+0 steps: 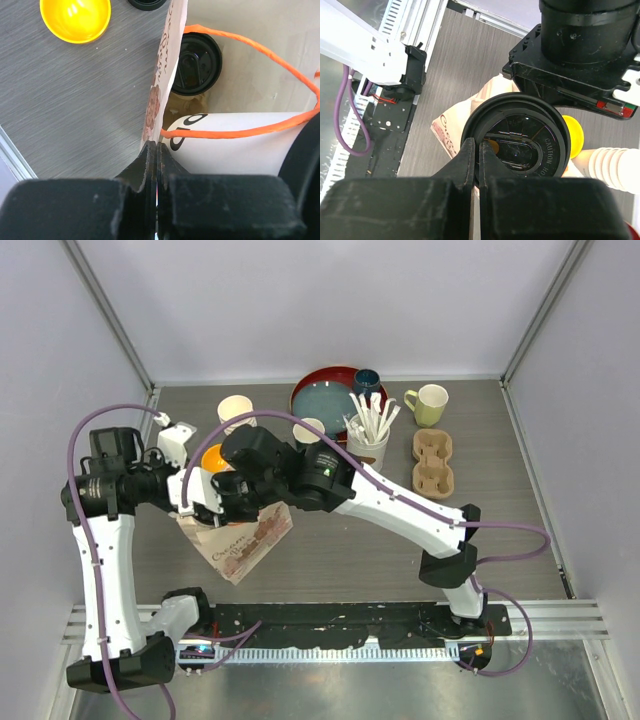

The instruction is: Pack the takeout coffee

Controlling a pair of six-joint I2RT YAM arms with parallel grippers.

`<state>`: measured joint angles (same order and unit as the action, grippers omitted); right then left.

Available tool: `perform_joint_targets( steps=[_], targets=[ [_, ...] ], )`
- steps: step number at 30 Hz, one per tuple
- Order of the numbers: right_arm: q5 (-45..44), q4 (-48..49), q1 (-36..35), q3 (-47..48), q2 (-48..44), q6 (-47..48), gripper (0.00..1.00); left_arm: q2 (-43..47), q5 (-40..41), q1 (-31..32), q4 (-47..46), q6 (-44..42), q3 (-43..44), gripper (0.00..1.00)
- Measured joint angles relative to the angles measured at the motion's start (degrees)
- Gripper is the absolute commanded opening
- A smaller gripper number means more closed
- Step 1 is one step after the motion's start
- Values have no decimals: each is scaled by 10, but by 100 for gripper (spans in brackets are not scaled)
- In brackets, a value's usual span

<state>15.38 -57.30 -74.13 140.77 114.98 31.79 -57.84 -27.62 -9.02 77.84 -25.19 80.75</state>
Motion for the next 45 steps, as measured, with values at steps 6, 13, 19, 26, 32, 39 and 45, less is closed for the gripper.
perform_joint_targets(
  steps=[6, 13, 19, 26, 32, 39, 45],
  targets=[
    [-6, -24, 0, 24, 10, 24, 1, 2, -8, 0, -3, -9, 0, 0],
    [-27, -20, 0, 16, 4, 13, 1, 5, -8, 0, -4, -12, -3, 0],
    [-46, 3, -1, -54, -55, -14, 1, 6, -9, 0, -4, -12, -5, 0],
    [-66, 3, -1, -54, -72, -33, 1, 6, -9, 0, -4, -12, -6, 0],
    [-82, 2, -1, -54, -68, -35, 1, 9, -9, 0, -3, -12, -6, 0],
    [-48, -15, -1, -33, -7, -32, 1, 11, -28, 0, -3, -11, -6, 0],
    [-15, -36, 1, -25, 61, -20, 1, 11, -43, 0, -2, -9, -6, 0]
  ],
)
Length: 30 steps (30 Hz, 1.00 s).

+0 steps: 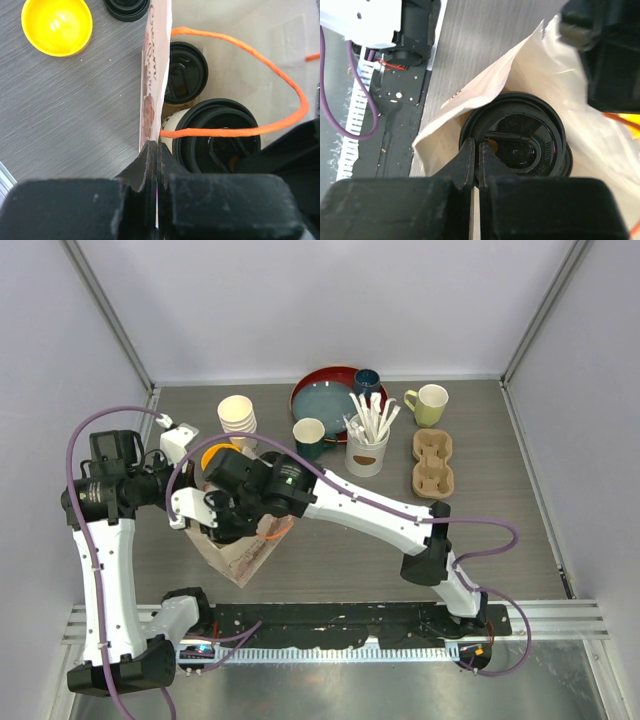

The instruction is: Pack the takeout coffee

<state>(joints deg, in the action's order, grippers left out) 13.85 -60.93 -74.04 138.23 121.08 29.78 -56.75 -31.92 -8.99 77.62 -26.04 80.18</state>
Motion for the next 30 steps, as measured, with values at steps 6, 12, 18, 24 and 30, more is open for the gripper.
perform_joint_targets(
  steps=[6, 12, 18, 24, 30],
  targets=[
    [38, -24, 13, -6, 21, 8, 1, 0, -12, 0, 0, -2, 0, 0],
    [62, -42, 18, -5, 33, 24, 1, 0, -18, 0, 0, -2, -2, 0],
    [88, -52, 18, -5, 40, 45, 1, -4, -28, 0, 2, -1, -7, 0],
    [89, -70, 18, -1, 67, 62, 1, -10, -46, 0, 0, -9, -7, 0],
    [88, -69, 15, 11, 104, 63, 1, -11, -59, 0, -1, -17, -7, 0]
  ],
)
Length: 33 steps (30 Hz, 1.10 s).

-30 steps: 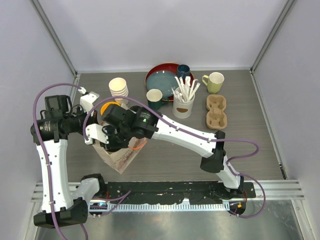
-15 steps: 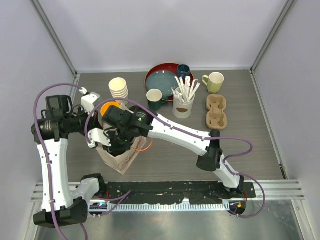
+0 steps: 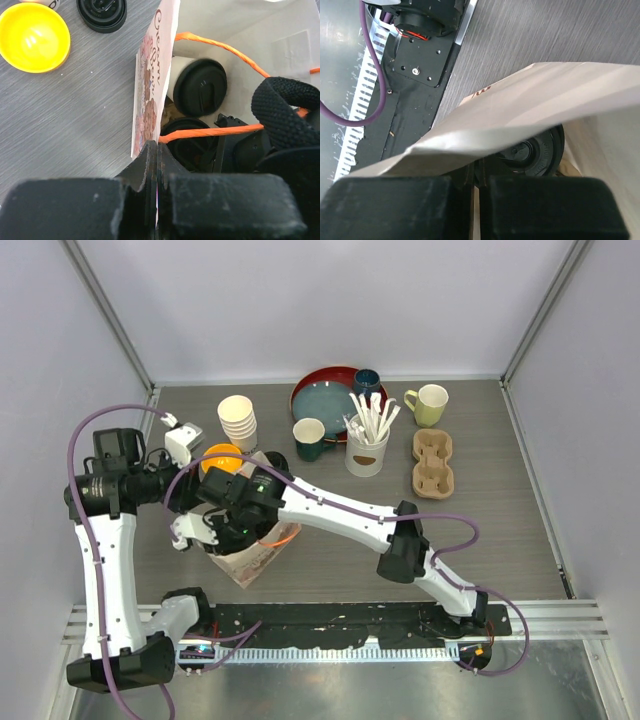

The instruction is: Pack the takeout coffee

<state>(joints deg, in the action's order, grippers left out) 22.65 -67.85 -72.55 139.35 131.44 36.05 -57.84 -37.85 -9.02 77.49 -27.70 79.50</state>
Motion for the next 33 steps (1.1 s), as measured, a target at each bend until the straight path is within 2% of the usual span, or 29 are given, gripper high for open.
perform_joint_targets(
  steps=[11, 17, 20, 24, 28, 33],
  targets=[
    [-4, 5, 9, 2, 10, -4, 1, 0, -4, 0, -1, -1, 0, 0],
    [-2, 7, 16, 2, 25, -13, 10, 0, -2, 0, -4, -3, -1, 0],
    [1, 11, 16, -5, 24, -19, 18, 0, 0, 0, -3, -3, -1, 0],
    [3, 24, 16, -29, 11, -30, 38, 0, 3, 0, -3, -3, -3, 0],
    [4, 34, 16, -47, -2, -38, 54, 0, 7, 0, -6, -4, -5, 0],
    [-2, 65, 16, -89, -32, -52, 64, 3, 16, 0, -12, -10, -6, 0]
  ],
)
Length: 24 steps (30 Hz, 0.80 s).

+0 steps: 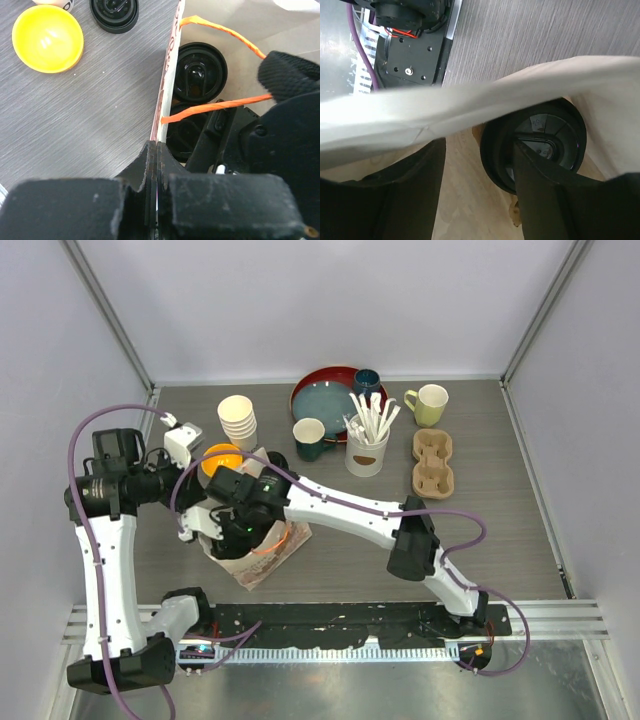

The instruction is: Pack the takeout coffee

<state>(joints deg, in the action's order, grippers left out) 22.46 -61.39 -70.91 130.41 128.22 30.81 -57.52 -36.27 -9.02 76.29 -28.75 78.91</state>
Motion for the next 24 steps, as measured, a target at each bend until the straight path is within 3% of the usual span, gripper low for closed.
perform_joint_targets(
  steps=[7, 13, 24],
  targets=[
    [-13, 56, 1, -65, -61, -23, 73, 3, 14, 0, -3, 2, -1, 0],
    [-25, 111, 5, -133, -117, -45, 75, 12, 27, 0, 3, 4, -3, 0],
    [-47, 235, 15, -174, -232, -76, 75, 13, 37, 0, 7, 2, -6, 0]
  ],
)
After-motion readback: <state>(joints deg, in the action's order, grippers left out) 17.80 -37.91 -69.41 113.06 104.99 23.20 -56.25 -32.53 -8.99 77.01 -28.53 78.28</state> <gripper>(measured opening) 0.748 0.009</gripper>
